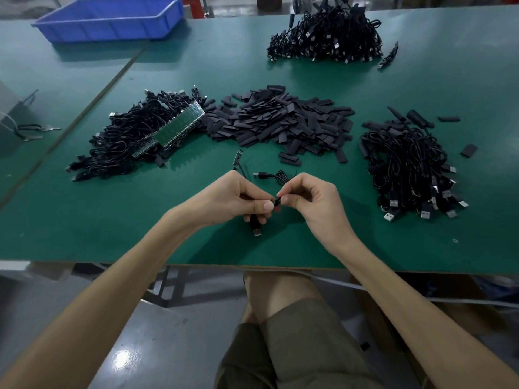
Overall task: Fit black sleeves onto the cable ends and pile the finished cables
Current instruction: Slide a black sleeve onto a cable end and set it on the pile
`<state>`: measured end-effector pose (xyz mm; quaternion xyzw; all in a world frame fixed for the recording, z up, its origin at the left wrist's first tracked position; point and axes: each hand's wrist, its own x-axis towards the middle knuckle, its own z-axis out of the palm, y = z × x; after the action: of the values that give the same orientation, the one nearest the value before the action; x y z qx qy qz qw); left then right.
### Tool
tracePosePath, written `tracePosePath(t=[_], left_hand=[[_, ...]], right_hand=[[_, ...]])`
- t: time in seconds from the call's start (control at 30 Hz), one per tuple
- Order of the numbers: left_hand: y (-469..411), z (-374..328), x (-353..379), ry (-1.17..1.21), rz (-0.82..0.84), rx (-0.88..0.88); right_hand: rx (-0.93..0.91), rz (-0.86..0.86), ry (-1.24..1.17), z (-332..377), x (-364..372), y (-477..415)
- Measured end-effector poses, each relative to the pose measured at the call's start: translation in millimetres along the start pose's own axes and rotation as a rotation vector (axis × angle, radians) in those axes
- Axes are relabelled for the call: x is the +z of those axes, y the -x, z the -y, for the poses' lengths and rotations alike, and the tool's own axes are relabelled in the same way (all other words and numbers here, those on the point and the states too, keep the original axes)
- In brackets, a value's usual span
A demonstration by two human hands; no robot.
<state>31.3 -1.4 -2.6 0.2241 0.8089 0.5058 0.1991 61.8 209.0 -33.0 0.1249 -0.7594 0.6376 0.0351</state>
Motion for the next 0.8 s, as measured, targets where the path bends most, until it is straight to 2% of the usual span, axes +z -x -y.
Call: tracePosePath(t=[0.57, 0.7, 0.8], left_hand=[[4.0, 1.0, 2.1, 0.04, -0.009, -0.009], [5.7, 1.3, 1.1, 0.116, -0.014, -0.006], [7.8, 4.0, -4.7, 0.244, 0.065, -0.024]], right_hand=[[0.043, 0.024, -0.017, 0.1, 1.6, 1.5], [0.034, 0.009, -0.044, -1.4, 0.9, 1.0], [0.044, -0.028, -0.088, -3.3, -0.3, 0.3]])
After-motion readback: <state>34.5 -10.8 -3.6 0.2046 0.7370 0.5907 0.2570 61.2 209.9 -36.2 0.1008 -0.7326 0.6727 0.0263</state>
